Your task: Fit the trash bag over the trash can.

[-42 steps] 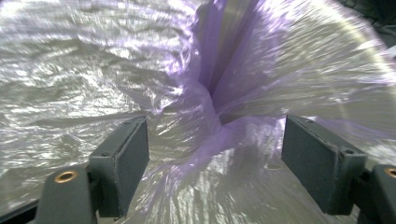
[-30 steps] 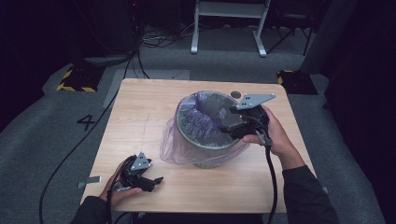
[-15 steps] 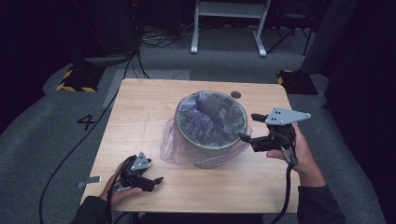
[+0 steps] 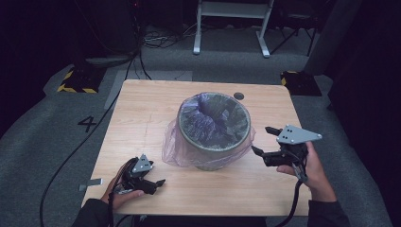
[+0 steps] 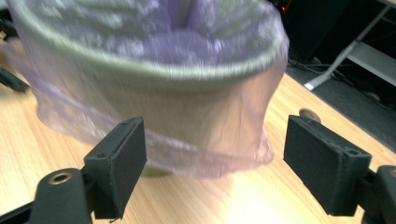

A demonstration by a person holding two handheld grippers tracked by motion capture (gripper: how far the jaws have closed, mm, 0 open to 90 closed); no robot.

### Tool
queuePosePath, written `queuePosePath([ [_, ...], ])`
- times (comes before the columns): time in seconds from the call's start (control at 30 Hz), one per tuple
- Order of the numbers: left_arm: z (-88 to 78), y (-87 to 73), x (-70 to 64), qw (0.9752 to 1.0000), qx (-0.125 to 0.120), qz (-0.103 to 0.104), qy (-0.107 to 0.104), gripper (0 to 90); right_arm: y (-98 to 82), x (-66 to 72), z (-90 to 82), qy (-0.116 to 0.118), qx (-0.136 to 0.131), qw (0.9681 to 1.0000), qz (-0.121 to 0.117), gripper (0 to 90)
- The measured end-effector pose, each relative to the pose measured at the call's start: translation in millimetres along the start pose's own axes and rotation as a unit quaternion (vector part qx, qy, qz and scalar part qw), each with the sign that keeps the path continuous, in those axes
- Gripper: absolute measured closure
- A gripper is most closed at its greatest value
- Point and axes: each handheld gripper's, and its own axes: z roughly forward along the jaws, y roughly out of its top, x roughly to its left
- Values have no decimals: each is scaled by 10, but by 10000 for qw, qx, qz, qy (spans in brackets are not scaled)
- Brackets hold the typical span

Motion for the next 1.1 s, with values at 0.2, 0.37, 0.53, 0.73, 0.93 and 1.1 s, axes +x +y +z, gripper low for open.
queuePosePath([
  [0.2, 0, 0, 0, 10000, 1, 0, -3, 148, -209, 50, 88, -116, 273, 9996, 1, 215],
  [0.37, 1, 0, 1, 10000, 1, -2, -11, 147, -401, 74, 169, -124, 453, 9989, 74, 215],
  [0.53, 2, 1, 1, 10000, 1, -4, -19, 146, -616, 79, 243, -238, 709, 9972, 69, 212],
  [0.73, 2, 2, 1, 10000, 11, 0, -26, 144, -894, 58, 307, -210, 918, 9952, 274, 205],
  [0.93, 5, 5, 0, 10000, 8, -1, -34, 144, -1087, 47, 339, -241, 1132, 9924, 408, 201],
  [1.1, 6, 4, 1, 10000, 4, 1, -41, 144, -1238, 52, 353, -166, 1203, 9911, 542, 193],
])
